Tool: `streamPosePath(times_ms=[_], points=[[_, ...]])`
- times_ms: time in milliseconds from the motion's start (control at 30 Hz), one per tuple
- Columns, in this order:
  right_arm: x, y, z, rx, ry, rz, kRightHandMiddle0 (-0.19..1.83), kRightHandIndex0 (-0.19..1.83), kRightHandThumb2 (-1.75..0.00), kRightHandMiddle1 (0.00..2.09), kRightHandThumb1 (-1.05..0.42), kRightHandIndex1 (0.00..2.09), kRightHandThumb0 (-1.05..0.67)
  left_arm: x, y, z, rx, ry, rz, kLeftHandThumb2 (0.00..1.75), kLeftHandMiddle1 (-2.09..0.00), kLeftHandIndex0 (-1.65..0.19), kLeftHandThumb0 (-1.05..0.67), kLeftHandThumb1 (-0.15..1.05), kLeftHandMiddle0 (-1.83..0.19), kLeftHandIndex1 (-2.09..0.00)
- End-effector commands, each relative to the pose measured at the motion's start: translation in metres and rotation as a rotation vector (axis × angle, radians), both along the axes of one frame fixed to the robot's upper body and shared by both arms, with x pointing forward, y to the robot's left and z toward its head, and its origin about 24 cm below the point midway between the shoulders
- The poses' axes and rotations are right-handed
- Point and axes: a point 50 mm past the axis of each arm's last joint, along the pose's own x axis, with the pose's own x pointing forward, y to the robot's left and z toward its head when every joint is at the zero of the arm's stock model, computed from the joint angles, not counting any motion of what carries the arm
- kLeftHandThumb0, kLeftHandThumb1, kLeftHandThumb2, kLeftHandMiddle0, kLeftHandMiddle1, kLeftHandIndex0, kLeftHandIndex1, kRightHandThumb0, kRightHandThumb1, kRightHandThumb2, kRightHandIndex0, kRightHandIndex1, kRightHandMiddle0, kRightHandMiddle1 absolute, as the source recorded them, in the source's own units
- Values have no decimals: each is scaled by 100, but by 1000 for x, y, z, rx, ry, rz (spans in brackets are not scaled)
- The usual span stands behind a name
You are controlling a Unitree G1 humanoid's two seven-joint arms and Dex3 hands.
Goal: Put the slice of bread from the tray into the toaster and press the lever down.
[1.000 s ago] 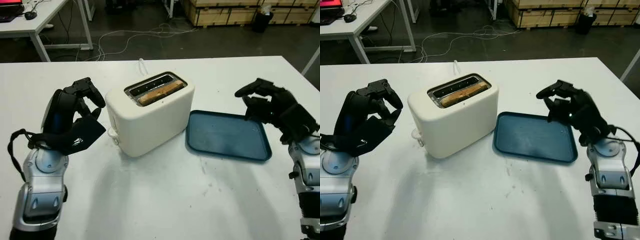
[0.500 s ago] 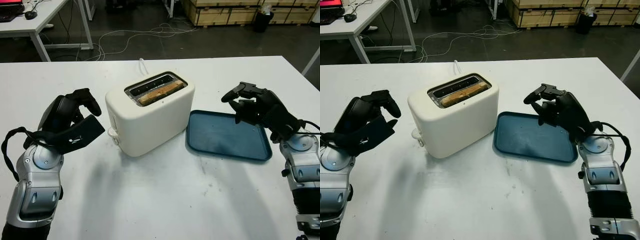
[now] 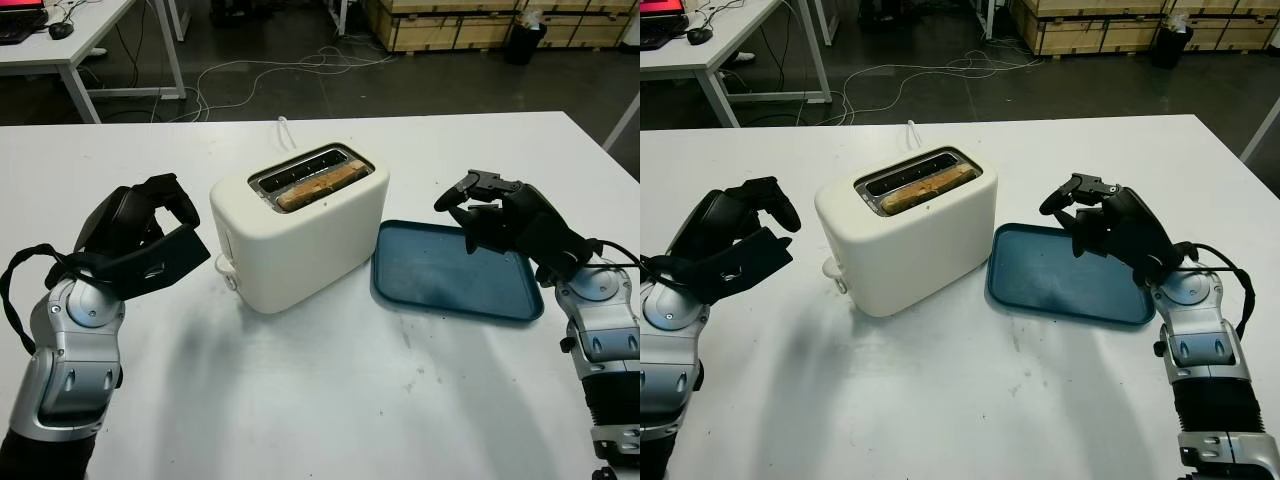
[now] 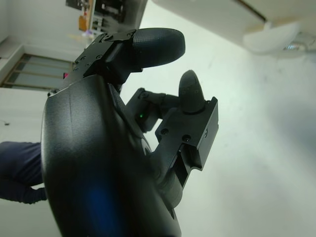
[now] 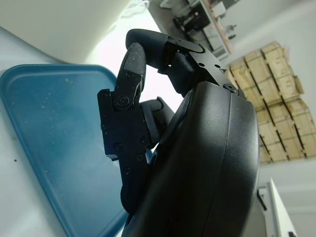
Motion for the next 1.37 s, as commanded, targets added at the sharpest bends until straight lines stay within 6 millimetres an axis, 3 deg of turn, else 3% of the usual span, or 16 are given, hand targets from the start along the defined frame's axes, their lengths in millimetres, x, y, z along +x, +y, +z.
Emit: streamPosePath(times_ms=[0,500,1333], points=[[2,0,9,-31,-24,4,62,87,-45,175,-92,175,-14,2,0,4,33,-10,-10,54,-175,-54,14,89,-85,-175],[5,-6,16,-40,-54,23,64,88,-46,175,-92,175,-18,2,6,9,101,-2,-19,62,-175,-59,11,81,-90,-175],[4,-5,14,-35,-45,25,62,87,-46,175,-92,175,-17,2,2,9,77,0,-28,67,-175,-57,9,80,-88,-175]])
